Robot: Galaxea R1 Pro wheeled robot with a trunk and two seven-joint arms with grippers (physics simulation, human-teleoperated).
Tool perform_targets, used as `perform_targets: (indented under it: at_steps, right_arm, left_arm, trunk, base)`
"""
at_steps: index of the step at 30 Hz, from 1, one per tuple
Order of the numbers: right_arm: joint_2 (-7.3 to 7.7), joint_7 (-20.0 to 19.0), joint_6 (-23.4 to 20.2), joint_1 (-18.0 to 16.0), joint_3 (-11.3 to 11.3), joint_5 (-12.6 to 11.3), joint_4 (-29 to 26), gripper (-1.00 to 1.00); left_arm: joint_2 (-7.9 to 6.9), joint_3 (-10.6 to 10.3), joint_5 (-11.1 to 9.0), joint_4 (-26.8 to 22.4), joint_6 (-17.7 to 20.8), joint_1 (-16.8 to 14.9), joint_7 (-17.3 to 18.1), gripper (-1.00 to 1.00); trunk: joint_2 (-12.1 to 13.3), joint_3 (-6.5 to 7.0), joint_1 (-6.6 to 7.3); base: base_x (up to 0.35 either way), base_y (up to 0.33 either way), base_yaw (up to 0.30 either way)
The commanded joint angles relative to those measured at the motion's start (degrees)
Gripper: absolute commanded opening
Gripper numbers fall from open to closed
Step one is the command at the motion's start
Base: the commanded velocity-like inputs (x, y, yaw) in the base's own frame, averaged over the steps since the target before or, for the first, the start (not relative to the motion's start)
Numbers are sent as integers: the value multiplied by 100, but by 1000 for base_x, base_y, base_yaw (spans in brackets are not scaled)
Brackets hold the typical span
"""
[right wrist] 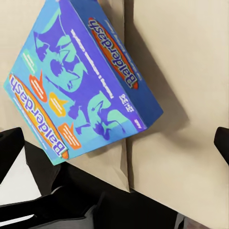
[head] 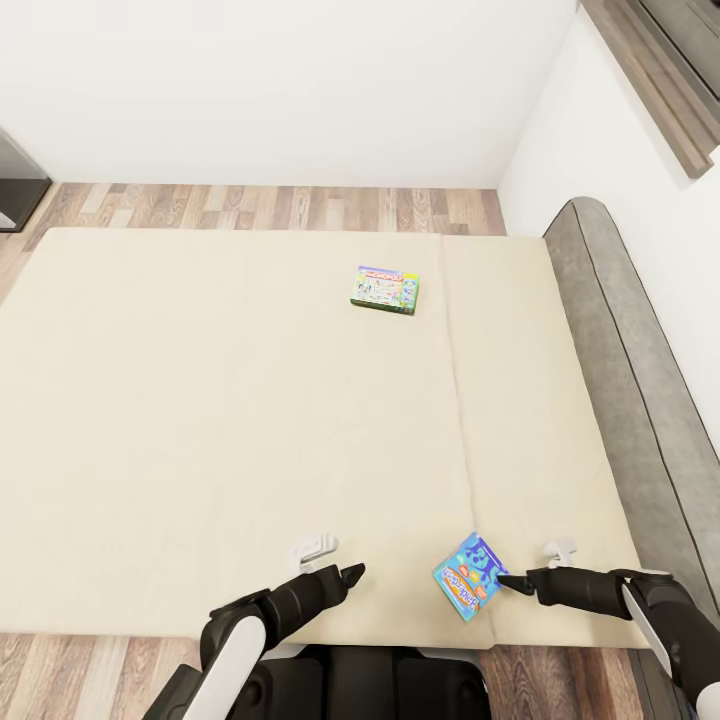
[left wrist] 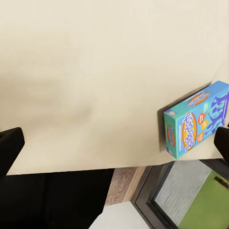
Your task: Put all the toys in the child's room - the three board games (two on the bed and one on the table), the two jigsaw puzzles on the table, and the tennis ball on the table - inside the toy box on the table in the child's room.
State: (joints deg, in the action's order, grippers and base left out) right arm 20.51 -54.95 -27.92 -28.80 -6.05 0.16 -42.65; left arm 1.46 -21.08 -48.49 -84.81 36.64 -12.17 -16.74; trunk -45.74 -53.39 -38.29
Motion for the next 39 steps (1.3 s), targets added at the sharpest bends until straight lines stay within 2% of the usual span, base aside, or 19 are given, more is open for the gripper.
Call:
perform_targets:
  at_steps: [1, 24, 30, 39]
  right_arm:
    - [-2, -24, -45, -2, -14, 2, -4, 100]
    - [-2, -24, -45, -2, -14, 2, -4, 100]
    - [-198, 170, 63, -178, 180, -51, 125, 100]
    - [-459, 459, 105, -237, 462, -85, 220, 100]
  left_arm:
    - [0, -2, -61, -8, 13, -2, -55, 100]
    - [0, -2, -61, -8, 13, -2, -55, 100]
    - [-68, 16, -110, -200, 206, 3, -54, 100]
    - [-126, 38, -134, -487, 396, 10, -57, 100]
  trunk:
    - [-4, -3, -1]
    - [-4, -3, -1]
    - [-4, -3, -1]
    - [-4, -3, -1]
  base:
    - [0, 0, 0]
    - [0, 0, 0]
    - [0, 0, 0]
    - [0, 0, 0]
